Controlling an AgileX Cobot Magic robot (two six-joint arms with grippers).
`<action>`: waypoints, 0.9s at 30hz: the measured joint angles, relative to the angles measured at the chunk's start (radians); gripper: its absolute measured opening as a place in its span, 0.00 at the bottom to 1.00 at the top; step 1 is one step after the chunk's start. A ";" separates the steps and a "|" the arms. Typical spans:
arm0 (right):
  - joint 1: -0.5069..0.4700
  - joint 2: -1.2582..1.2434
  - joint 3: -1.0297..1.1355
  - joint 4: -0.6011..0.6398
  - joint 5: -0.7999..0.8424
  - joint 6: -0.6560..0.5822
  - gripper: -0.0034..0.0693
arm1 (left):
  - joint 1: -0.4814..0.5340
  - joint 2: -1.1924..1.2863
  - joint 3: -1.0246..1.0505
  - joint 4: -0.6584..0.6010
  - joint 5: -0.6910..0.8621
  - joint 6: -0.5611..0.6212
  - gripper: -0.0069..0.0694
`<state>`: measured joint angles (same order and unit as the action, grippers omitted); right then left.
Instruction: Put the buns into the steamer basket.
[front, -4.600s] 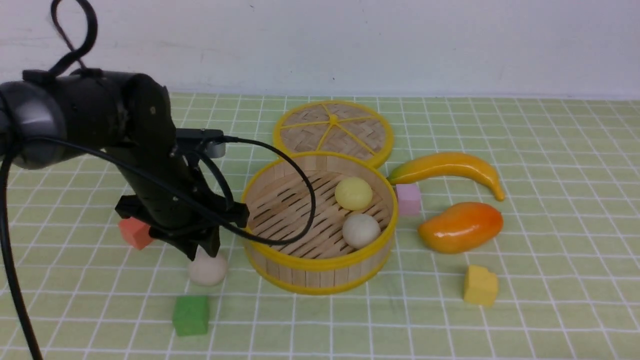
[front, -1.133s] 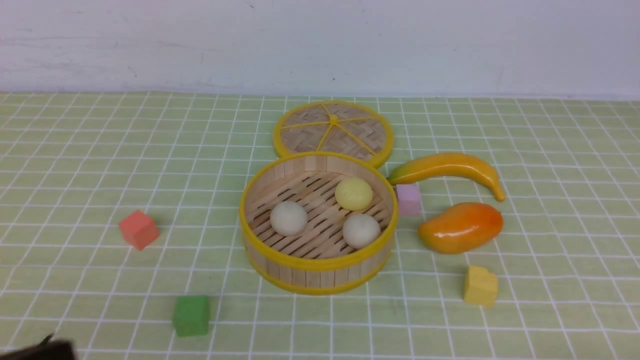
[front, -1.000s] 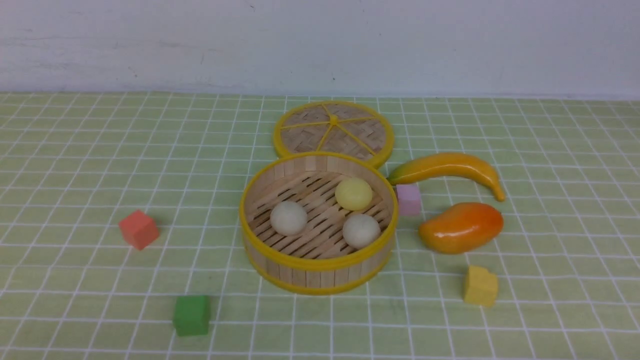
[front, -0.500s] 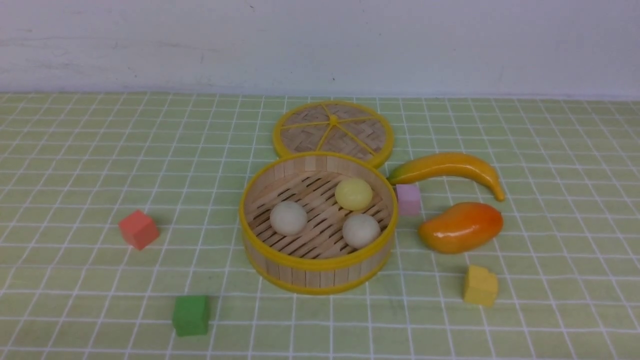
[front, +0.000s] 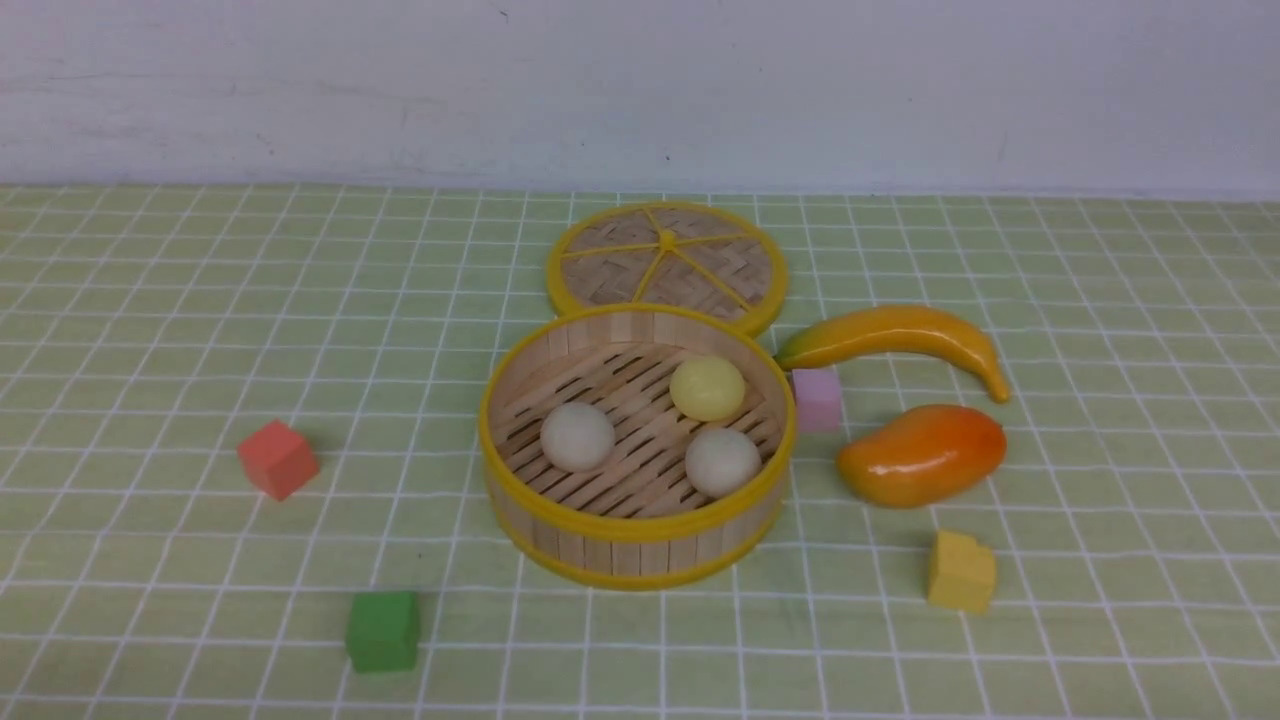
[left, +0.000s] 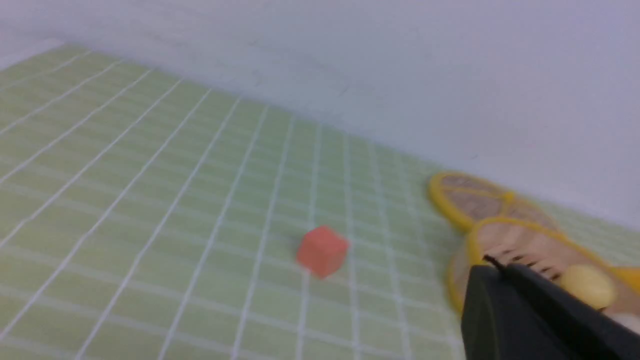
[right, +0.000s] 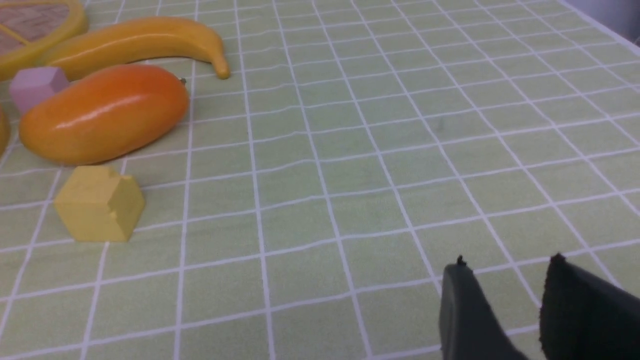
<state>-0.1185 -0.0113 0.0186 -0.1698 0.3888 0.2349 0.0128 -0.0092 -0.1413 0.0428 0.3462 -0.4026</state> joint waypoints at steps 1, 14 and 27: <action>0.000 0.000 0.000 0.000 0.000 0.000 0.37 | 0.015 -0.001 0.043 -0.001 0.000 0.000 0.07; 0.000 0.000 0.000 0.000 0.000 -0.002 0.37 | -0.047 -0.001 0.171 -0.005 0.037 -0.007 0.09; 0.000 0.000 0.000 0.000 0.000 -0.003 0.37 | -0.048 -0.001 0.171 -0.005 0.037 -0.007 0.09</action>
<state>-0.1185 -0.0113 0.0186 -0.1698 0.3888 0.2318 -0.0354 -0.0104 0.0299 0.0377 0.3829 -0.4099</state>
